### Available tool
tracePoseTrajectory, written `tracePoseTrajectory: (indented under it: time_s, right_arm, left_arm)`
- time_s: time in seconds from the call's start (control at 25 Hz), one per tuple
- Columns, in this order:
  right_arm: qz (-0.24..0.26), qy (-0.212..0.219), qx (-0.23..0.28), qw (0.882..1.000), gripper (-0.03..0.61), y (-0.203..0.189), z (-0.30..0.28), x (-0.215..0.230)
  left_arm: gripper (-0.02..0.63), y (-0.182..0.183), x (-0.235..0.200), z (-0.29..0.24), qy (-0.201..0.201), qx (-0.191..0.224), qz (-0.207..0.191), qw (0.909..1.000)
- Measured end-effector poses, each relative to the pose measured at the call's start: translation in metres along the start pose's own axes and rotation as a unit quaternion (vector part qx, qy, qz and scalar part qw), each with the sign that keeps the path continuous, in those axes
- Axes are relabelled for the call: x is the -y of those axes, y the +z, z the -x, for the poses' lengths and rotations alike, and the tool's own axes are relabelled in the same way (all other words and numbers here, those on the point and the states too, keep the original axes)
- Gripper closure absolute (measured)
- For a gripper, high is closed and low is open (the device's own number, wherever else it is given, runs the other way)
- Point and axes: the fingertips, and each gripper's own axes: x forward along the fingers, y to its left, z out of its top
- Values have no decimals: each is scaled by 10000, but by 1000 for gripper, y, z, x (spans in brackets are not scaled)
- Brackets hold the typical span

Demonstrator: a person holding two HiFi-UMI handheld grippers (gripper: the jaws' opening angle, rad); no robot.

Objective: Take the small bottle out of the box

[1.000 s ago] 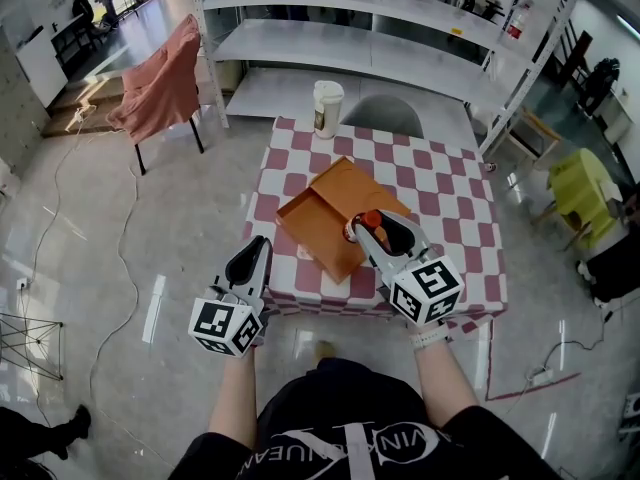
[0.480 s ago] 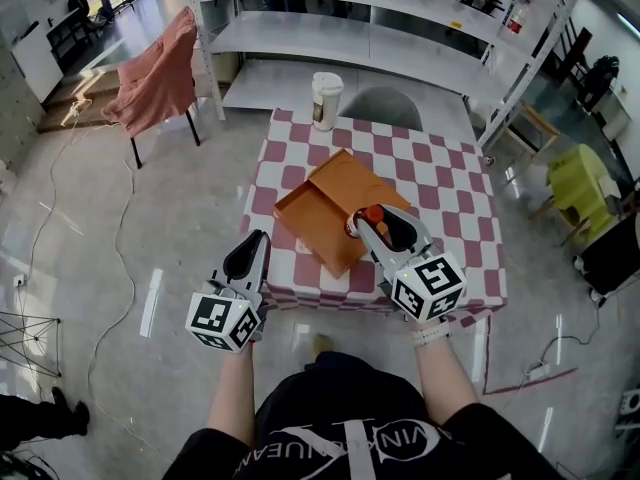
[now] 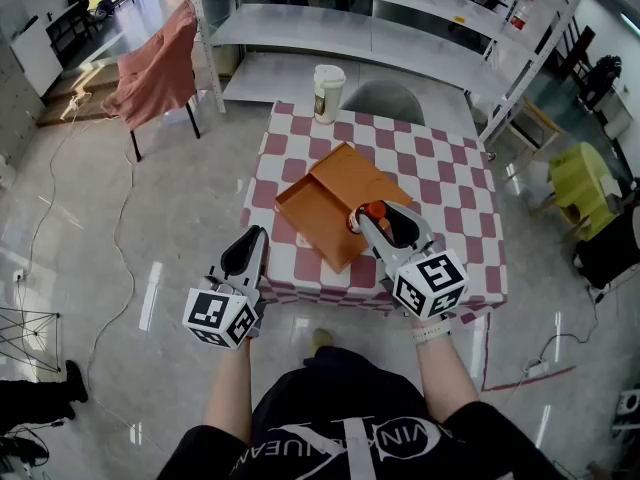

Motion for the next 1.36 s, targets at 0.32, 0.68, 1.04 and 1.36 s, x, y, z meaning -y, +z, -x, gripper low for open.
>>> tracePoseTrajectory:
  time_s: [0.32, 0.68, 1.04, 1.36]
  right_arm:
    - [-1, 22, -3, 10000, 436, -1, -1, 1]
    - [-20, 58, -30, 10000, 436, -7, -4, 4]
    - [-36, 54, -69, 10000, 436, -9, -7, 8]
    - [-38, 94, -114, 9999, 436, -16, -11, 9]
  left_arm:
    - [578, -4, 0, 0, 24, -24, 21, 10000]
    - [578, -10, -2, -4, 49, -65, 38, 10000]
    - [578, -13, -4, -8, 52, -102, 64, 9999]
    - [578, -17, -8, -11, 67, -112, 83, 9999]
